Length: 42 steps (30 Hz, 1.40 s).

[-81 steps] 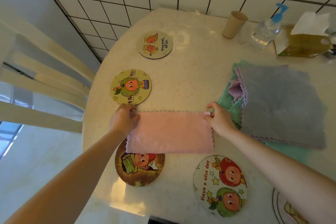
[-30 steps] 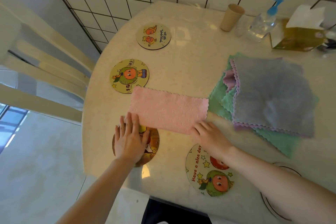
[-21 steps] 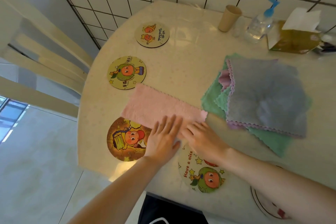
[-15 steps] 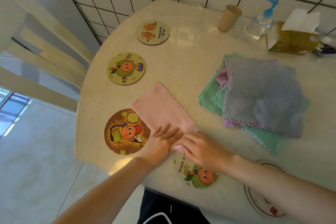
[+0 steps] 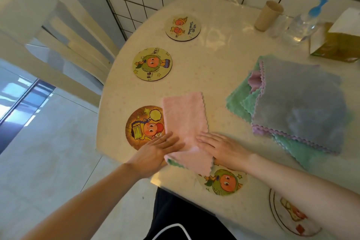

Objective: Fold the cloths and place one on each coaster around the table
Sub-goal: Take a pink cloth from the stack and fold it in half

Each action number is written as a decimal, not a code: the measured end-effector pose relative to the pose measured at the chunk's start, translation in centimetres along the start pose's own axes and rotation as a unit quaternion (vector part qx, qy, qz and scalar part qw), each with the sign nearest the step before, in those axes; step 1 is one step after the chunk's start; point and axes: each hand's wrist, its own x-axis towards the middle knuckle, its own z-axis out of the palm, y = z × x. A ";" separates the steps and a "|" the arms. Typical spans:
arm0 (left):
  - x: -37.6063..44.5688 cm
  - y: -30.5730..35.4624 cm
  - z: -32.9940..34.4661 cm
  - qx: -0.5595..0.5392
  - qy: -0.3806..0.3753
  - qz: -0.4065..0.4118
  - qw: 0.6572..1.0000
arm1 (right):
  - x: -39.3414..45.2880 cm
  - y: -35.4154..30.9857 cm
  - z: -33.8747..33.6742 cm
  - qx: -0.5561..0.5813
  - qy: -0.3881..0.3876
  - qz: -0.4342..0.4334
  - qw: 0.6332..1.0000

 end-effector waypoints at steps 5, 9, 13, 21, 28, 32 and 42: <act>0.8 -0.4 -1.6 -0.157 -0.037 -0.065 0.985 | 0.3 0.5 -0.5 0.214 -0.013 0.103 0.971; 3.7 -0.8 -5.0 -0.393 0.053 -0.261 0.880 | 2.7 0.8 -3.1 0.462 0.092 0.268 0.840; 7.1 -2.4 -6.3 -0.596 0.134 -0.340 0.715 | 6.5 2.3 -4.7 0.545 0.153 0.382 0.730; 9.0 -3.4 -5.3 -0.594 0.145 -0.400 0.683 | 10.4 4.2 -4.1 0.571 0.183 0.502 0.623; 10.0 -3.9 -5.4 -0.526 0.169 -0.409 0.726 | 11.8 5.1 -3.8 0.445 0.183 0.506 0.716; 10.4 -3.8 -5.2 -0.474 0.132 -0.422 0.762 | 12.5 4.9 -2.7 0.357 0.158 0.524 0.757; 8.1 -3.0 -4.6 -0.039 0.228 -0.266 0.936 | 13.1 4.3 -2.9 0.226 0.145 0.486 0.832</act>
